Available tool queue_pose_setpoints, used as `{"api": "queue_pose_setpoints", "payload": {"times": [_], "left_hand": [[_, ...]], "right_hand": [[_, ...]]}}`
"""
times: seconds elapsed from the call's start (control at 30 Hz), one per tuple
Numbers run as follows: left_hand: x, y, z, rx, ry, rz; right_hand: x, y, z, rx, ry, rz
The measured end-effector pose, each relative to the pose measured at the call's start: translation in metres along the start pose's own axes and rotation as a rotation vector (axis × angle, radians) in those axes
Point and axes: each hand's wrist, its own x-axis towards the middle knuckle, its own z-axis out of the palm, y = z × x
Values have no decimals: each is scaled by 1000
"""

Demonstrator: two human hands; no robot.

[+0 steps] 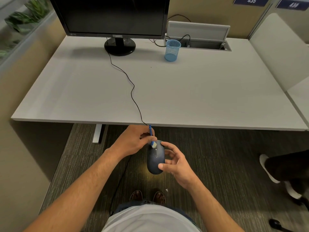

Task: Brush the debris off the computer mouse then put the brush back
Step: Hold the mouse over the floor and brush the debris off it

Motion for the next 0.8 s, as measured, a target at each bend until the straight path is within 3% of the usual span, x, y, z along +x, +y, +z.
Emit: {"api": "queue_pose_setpoints", "payload": {"times": [0.23,0.5,0.8], "left_hand": [[0,-6,-4,91,36,-29],[0,3,5,-189,45,-11],[2,3,7,-34,57,-6]], "right_hand": [[-1,-1,-3,-3,-2,3],[2,-1,-2,31,0,-4],[2,3,-1,23,21,10]]}}
